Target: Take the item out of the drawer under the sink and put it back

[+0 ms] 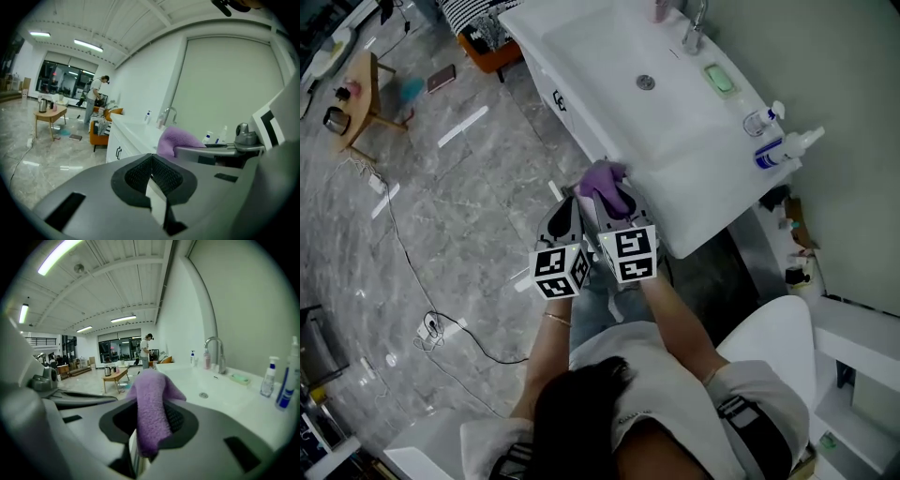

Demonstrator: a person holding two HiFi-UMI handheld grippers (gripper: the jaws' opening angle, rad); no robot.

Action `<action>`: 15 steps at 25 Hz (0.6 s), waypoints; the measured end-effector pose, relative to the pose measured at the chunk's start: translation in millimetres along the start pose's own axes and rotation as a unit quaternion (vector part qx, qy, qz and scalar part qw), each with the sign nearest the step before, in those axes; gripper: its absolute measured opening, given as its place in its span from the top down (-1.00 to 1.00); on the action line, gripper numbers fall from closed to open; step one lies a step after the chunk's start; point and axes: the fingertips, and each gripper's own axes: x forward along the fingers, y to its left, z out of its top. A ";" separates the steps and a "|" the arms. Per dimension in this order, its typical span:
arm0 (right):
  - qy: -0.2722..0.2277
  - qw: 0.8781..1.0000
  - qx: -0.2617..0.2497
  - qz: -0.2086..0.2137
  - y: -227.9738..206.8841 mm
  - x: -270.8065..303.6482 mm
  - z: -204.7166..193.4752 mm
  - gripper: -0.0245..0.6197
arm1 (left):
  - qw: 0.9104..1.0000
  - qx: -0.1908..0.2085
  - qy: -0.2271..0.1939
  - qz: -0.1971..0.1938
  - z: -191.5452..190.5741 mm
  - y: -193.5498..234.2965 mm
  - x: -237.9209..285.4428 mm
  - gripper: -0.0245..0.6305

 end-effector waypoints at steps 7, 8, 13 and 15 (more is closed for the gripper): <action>-0.056 0.998 -0.023 -0.009 -8.5 -43.7 39.1 0.60 | 0.998 0.024 -0.048 -0.018 29.1 -39.1 -23.5 0.91; -0.064 0.998 -0.026 -0.010 -9.6 -49.5 44.5 0.60 | 0.998 0.027 -0.057 -0.020 35.3 -43.7 -26.9 0.91; -0.090 0.995 -0.036 -0.010 -9.2 -72.9 59.1 0.60 | 0.995 0.033 -0.093 -0.025 55.4 -63.1 -41.6 0.91; -0.095 0.995 -0.038 -0.010 -6.9 -79.7 62.5 0.60 | 0.994 0.036 -0.098 -0.029 59.0 -70.4 -45.8 0.91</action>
